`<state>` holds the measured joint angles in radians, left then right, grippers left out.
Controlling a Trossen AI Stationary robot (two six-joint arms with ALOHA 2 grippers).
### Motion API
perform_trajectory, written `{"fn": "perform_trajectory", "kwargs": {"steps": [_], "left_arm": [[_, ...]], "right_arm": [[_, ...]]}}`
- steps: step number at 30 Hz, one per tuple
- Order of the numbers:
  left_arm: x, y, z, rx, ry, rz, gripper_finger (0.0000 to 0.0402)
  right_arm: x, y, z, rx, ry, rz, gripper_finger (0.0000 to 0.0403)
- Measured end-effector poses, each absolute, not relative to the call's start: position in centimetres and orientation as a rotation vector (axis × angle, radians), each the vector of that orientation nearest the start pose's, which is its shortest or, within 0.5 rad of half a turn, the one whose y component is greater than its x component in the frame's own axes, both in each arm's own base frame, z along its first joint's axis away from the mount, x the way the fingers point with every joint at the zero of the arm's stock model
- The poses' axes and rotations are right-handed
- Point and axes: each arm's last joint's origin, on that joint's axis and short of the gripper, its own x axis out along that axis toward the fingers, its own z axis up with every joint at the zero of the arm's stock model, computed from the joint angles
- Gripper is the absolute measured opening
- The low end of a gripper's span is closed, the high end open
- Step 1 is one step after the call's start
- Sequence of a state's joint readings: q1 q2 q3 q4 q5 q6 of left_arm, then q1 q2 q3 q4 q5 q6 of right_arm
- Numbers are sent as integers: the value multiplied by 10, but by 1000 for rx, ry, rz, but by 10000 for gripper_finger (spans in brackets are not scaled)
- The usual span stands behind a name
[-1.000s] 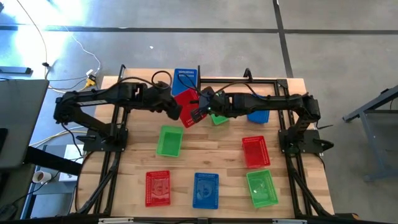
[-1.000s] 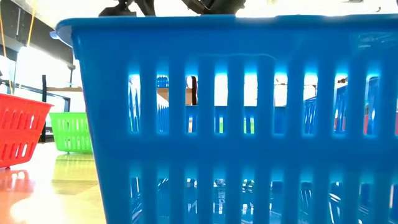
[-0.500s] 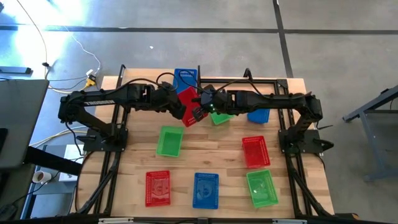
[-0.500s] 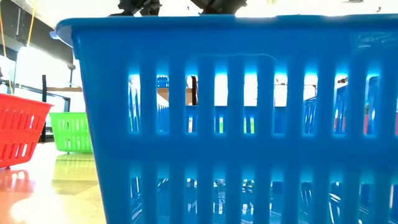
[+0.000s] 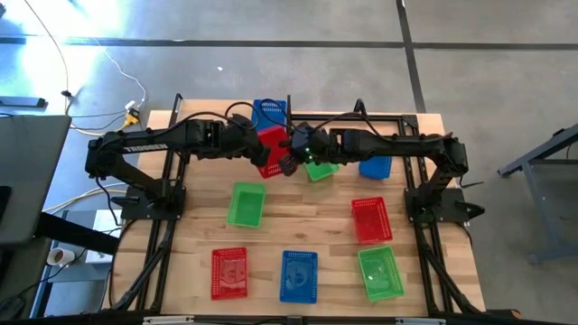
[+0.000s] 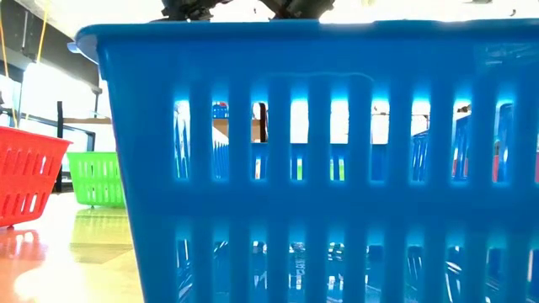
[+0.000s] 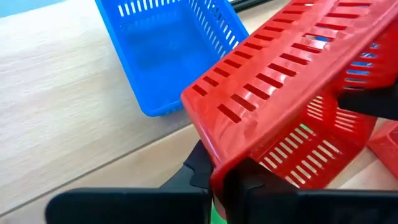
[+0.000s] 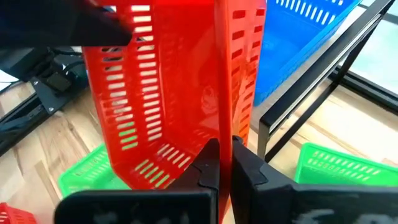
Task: Stack baskets on shelf by color
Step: Put the top left red basket on the shelf
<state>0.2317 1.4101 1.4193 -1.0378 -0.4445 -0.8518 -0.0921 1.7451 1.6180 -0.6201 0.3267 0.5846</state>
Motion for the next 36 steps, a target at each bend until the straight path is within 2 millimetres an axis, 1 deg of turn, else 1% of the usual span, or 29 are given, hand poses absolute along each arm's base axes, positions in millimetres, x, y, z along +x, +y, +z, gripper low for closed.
{"fn": "perform_trajectory", "kwargs": {"steps": [4,7,15,20,24,29,33,36], "left_arm": [[260,74,346,-629,708,1010,2],[260,75,346,-621,705,1014,1],[260,76,346,-587,723,1003,0],[253,84,349,-583,735,1005,0],[246,92,352,-570,751,1001,0],[237,98,356,-551,799,1001,1],[231,101,369,-519,817,998,1],[226,103,381,-514,815,984,1]], "right_arm": [[383,-49,327,477,613,-592,7],[383,-52,327,482,620,-578,27],[383,-55,328,520,632,-507,134],[379,-56,334,556,630,-462,179],[374,-55,341,561,616,-449,192],[364,-55,356,547,566,-467,194],[357,-56,364,511,542,-502,195],[355,-55,365,510,545,-510,195]]}}
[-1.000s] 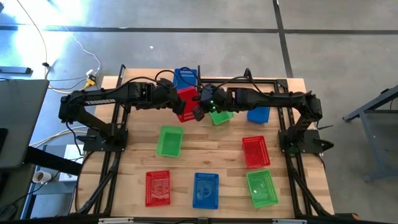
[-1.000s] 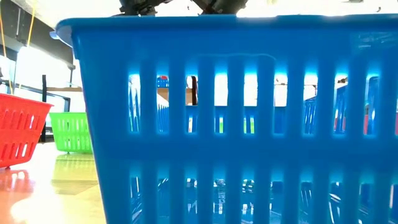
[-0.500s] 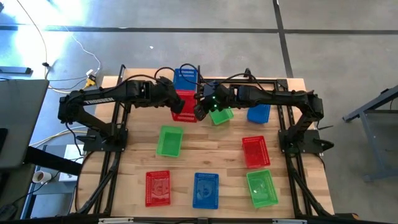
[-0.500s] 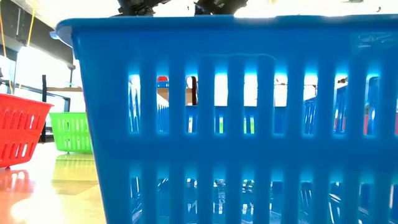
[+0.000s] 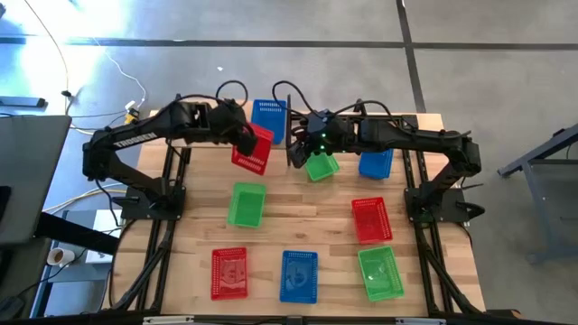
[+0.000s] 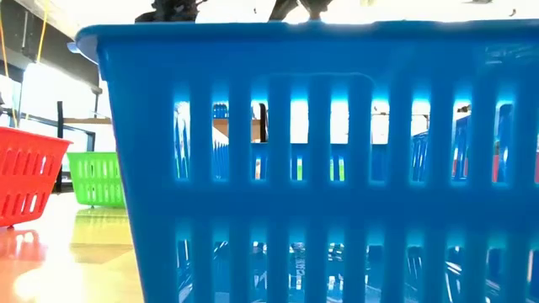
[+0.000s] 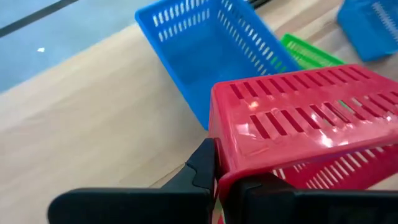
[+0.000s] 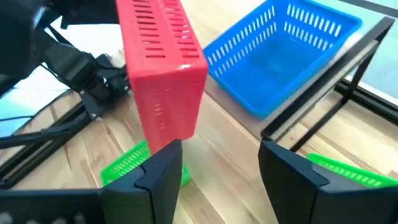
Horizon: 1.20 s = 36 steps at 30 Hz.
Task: Stack baskets on shelf by color
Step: Put the top left red basket on the shelf
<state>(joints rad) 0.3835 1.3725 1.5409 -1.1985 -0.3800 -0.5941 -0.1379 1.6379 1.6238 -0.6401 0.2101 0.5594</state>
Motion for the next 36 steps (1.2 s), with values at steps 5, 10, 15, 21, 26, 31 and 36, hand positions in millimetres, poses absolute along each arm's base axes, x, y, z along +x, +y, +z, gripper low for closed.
{"fn": "perform_trajectory", "kwargs": {"steps": [5,10,15,21,26,31,36], "left_arm": [[212,106,405,-513,839,962,0],[197,109,423,-513,848,963,0],[183,117,440,-523,814,1007,0],[166,132,450,-577,757,1097,0],[152,145,449,-678,738,1156,0],[145,155,446,-772,728,1183,0],[143,169,441,-847,736,1191,0]], "right_arm": [[355,-55,364,506,563,-513,195],[353,-56,362,492,575,-545,195],[352,-59,361,460,592,-541,195],[349,-68,359,400,632,-539,195],[346,-77,358,385,670,-500,195],[344,-86,357,354,693,-462,195],[341,-92,356,339,716,-454,195]]}}
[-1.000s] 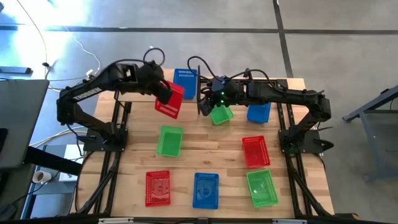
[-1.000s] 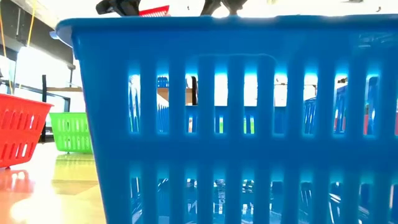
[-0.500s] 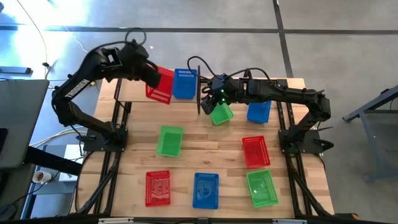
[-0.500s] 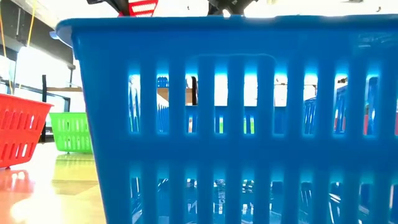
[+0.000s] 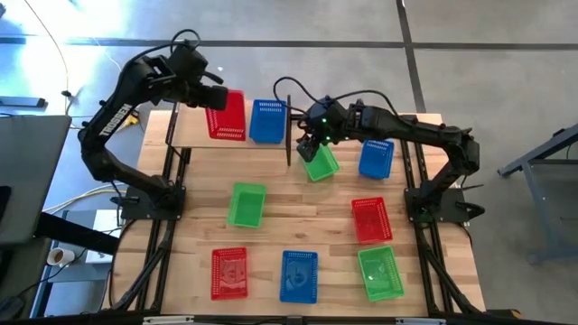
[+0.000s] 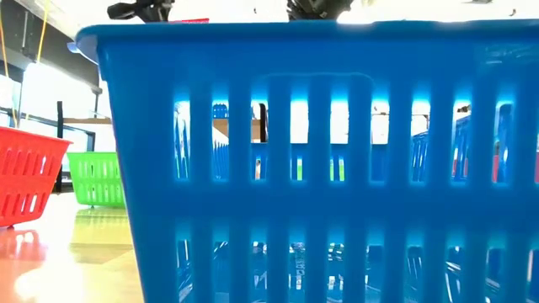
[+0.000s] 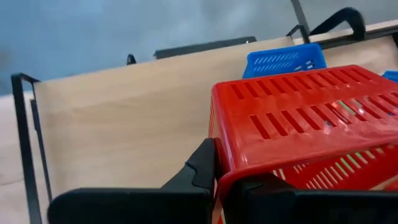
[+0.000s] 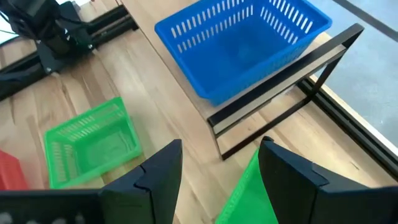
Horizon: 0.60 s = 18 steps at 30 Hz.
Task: Stack baskets on shelf by color
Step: Put the top left red basket on the shelf
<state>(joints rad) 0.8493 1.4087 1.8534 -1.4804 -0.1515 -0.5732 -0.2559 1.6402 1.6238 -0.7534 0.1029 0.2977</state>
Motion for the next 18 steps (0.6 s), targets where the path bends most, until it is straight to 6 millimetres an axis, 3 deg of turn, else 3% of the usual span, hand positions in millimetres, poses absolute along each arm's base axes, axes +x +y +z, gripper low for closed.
{"fn": "perform_trajectory", "kwargs": {"steps": [7,18], "left_arm": [[139,191,425,-948,836,1261,0],[144,228,397,-1092,944,1233,0]], "right_arm": [[338,-94,353,280,770,-429,195],[332,-92,347,189,878,-389,195]]}}
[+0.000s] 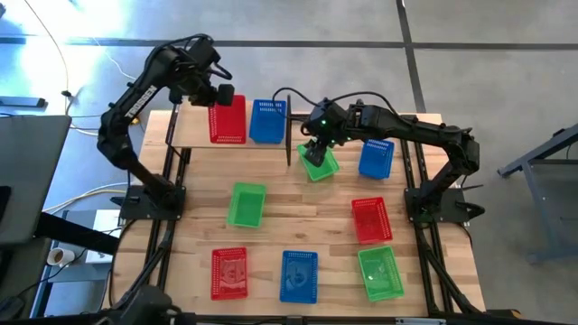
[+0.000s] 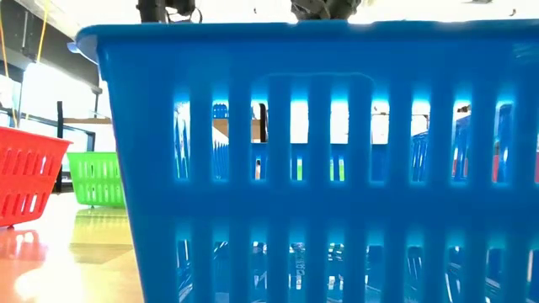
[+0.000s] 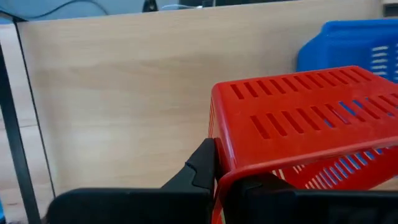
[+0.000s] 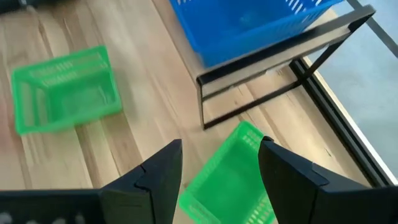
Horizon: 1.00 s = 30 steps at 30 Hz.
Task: Stack baskets on shelf by color
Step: Put the top left red basket on the shelf
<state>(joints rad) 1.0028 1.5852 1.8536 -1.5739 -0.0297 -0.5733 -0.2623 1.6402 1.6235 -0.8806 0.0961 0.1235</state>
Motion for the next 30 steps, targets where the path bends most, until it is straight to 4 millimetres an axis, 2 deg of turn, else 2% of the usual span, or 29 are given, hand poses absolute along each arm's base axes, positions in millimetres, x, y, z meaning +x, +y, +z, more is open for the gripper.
{"fn": "perform_trajectory", "kwargs": {"steps": [8,16,30], "left_arm": [[145,253,377,-1153,1014,1177,0],[135,271,365,-1220,1027,1138,0],[137,284,352,-1251,1068,1105,0]], "right_arm": [[331,-92,346,140,908,-365,195],[330,-92,346,117,913,-354,195],[329,-97,346,144,907,-404,195]]}}
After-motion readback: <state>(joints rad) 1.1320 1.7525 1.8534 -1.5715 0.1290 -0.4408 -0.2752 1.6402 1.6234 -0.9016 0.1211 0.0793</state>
